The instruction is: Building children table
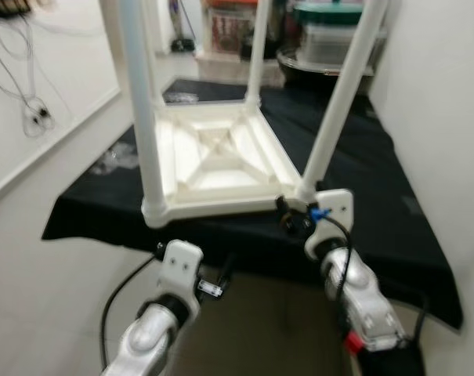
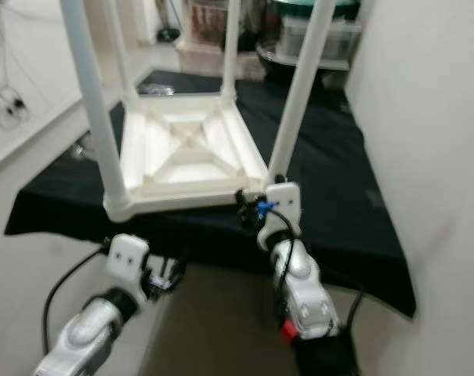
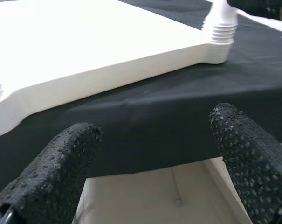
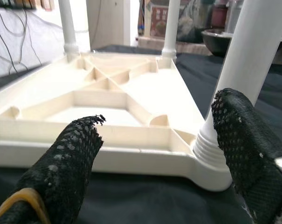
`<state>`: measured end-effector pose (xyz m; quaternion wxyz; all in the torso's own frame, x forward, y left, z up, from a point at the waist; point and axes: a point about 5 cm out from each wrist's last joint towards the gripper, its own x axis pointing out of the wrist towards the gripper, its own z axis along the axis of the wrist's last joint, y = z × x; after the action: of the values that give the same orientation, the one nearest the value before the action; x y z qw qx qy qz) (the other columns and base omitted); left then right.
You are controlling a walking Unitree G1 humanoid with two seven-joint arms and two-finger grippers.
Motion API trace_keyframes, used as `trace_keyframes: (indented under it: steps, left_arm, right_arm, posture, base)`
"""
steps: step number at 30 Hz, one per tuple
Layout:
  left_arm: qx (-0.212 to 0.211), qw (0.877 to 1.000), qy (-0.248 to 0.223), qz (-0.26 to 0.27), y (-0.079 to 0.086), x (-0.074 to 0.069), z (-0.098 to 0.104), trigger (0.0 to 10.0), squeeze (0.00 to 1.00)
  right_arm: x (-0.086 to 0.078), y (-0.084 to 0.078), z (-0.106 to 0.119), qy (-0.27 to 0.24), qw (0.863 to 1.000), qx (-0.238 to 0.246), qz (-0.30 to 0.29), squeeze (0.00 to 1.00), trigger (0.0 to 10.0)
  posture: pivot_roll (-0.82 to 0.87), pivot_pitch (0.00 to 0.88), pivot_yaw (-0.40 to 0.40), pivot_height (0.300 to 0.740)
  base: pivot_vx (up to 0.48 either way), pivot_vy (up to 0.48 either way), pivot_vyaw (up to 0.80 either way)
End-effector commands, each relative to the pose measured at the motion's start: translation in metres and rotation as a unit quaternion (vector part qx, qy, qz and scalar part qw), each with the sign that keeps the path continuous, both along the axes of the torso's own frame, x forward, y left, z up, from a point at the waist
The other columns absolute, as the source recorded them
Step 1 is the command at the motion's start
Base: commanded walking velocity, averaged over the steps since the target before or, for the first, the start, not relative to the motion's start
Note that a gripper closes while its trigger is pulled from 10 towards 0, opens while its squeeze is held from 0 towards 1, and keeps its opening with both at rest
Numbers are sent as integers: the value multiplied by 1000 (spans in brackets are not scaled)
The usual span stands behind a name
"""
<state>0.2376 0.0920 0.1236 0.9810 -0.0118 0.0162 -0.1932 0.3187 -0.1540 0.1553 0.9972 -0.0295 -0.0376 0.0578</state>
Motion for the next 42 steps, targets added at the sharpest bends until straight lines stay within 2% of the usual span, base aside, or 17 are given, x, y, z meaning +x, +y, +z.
trace_keyframes:
  steps: [1, 5, 8, 9, 11, 12, 16, 21, 25, 29, 34, 37, 42]
  left_arm:
    - [-4, 1000, -11, -9, -4, -1, 4, 10000, 0]
    - [-1, 1000, -18, -8, -4, -2, 6, 10000, 0]
    - [3, 1000, -22, -4, -2, -2, 8, 10000, 0]
    - [4, 1000, -26, -1, -1, -2, 10, 10000, 0]
    - [4, 1000, -26, -1, -1, -2, 10, 10000, 0]
    - [6, 999, -38, 12, 3, 0, 15, 10000, 0]
    - [12, 997, -66, 44, 13, 6, 28, 10000, 0]
    - [24, 990, -103, 97, 29, 14, 45, 10000, 0]
    - [32, 982, -132, 130, 41, 19, 60, 10000, 0]
    - [38, 967, -180, 174, 60, 29, 89, 10000, 0]
    - [37, 964, -192, 181, 65, 32, 96, 10000, 0]
    - [51, 961, -203, 181, 69, 35, 102, 10000, 0]
    - [57, 962, -200, 179, 70, 36, 101, 10000, 0]
  right_arm:
    - [-5, -10, -9, 15, 1000, 5, -18, 0, 10000]
    - [-16, -7, -22, 34, 999, -5, -17, 0, 10000]
    - [-20, -14, -28, 45, 998, 7, -47, 0, 10000]
    - [-20, -20, -28, 43, 997, -2, -69, 0, 10000]
    - [-20, -20, -28, 43, 997, -2, -69, 0, 10000]
    - [-17, -28, -25, 36, 995, -7, -93, 0, 10000]
    - [-10, -36, -13, 11, 994, -1, -113, 0, 10000]
    - [-2, -34, 1, -14, 993, 3, -115, 0, 10000]
    - [2, -37, 14, -37, 990, 0, -139, 0, 10000]
    - [10, -52, 31, -60, 979, 15, -195, 0, 10000]
    - [13, -60, 35, -61, 973, 12, -224, 0, 10000]
    - [16, -65, 35, -55, 970, 23, -237, 0, 10000]
    - [16, -63, 35, -57, 970, 21, -235, 0, 10000]
  posture:
    - [42, 70, -62, 740]
    - [44, 71, -66, 740]
    - [43, 71, -65, 740]
    - [46, 70, -64, 740]
    - [46, 70, -64, 740]
    - [45, 70, -58, 740]
    - [48, 67, -61, 740]
    - [53, 63, -64, 740]
    - [56, 56, -63, 740]
    - [64, 48, -66, 740]
    - [63, 43, -64, 740]
    - [64, 37, -63, 740]
    - [62, 35, -60, 740]
  base:
    - [0, 0, 0]
    - [0, 0, 0]
    - [0, 0, 0]
    - [0, 0, -556]
    - [0, 0, -556]
    - [0, 0, -800]
    - [0, 0, -600]
    - [0, 0, 0]
    - [0, 0, 0]
    - [0, 0, 0]
    - [0, 0, 0]
    - [0, 0, 0]
    - [0, 0, 0]
